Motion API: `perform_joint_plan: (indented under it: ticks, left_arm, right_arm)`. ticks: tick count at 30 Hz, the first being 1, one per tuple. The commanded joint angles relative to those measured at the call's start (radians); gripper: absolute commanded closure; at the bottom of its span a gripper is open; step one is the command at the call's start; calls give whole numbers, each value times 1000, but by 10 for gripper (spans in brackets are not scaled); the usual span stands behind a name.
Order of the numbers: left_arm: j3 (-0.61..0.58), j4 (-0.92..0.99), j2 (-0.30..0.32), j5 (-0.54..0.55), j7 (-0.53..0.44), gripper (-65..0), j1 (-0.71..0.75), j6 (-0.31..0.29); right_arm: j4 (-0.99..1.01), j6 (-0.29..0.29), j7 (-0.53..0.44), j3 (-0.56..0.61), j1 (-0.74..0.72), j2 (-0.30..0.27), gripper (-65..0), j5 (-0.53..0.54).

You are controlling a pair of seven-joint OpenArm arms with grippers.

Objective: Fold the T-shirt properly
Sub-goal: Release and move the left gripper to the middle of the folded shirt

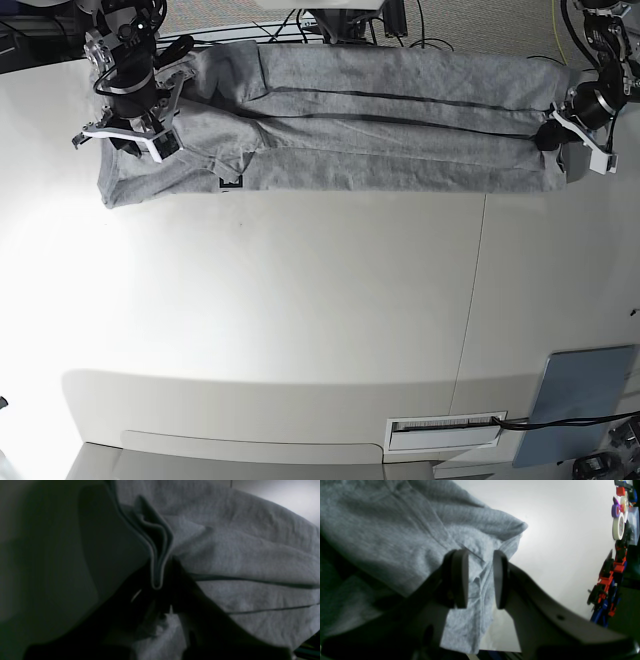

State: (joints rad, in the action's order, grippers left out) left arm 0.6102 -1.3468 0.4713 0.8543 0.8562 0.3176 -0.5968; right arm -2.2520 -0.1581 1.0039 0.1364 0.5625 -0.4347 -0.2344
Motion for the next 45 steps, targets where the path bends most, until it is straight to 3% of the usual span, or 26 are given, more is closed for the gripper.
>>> perform_joint_plan:
  ticks: [1,5,8,12,16,21,28,33,36,40,45]
  left_arm:
    - [3,-8,19,-2,-21,0,1,1]
    - [27,-19,19,-89,-90,0,-5,58]
    - [44,-52,19,-147,-136,0,-4,70]
    - [48,-121,19,-223,-167,0,-4,141]
    - [48,-227,7,-230,-115,0,12,177]
    - [48,-426,-111,-193,-18,0,72,265]
    - [32,-621,-323,8,32,0,169,195]
    - [-113,-639,-372,35,43,0,175,196]
    - [-265,-639,-374,-31,-2,0,171,203]
    - [-435,-638,-374,-189,-90,0,159,336]
    - [-560,-636,-374,-269,-119,0,138,357]
  right_arm:
    - [-20,11,-26,-8,-1,-11,-175,-10]
    - [-20,111,-47,-9,-26,-11,-175,-15]
    - [-20,118,-69,-26,-51,-11,-174,-18]
    - [-20,118,-88,-61,-70,-11,-174,-17]
    - [-18,118,-89,-110,-69,-11,-175,-17]
    - [-18,119,-91,-169,-70,-11,-174,-13]
    - [-18,119,-104,-180,-70,-11,-175,40]
    - [-18,119,-114,-180,-71,-11,-174,40]
    - [-18,119,-114,-180,-74,-11,-175,40]
    - [-18,119,-113,-180,-75,-11,-175,40]
    - [-18,119,-114,-180,-76,-11,-174,40]
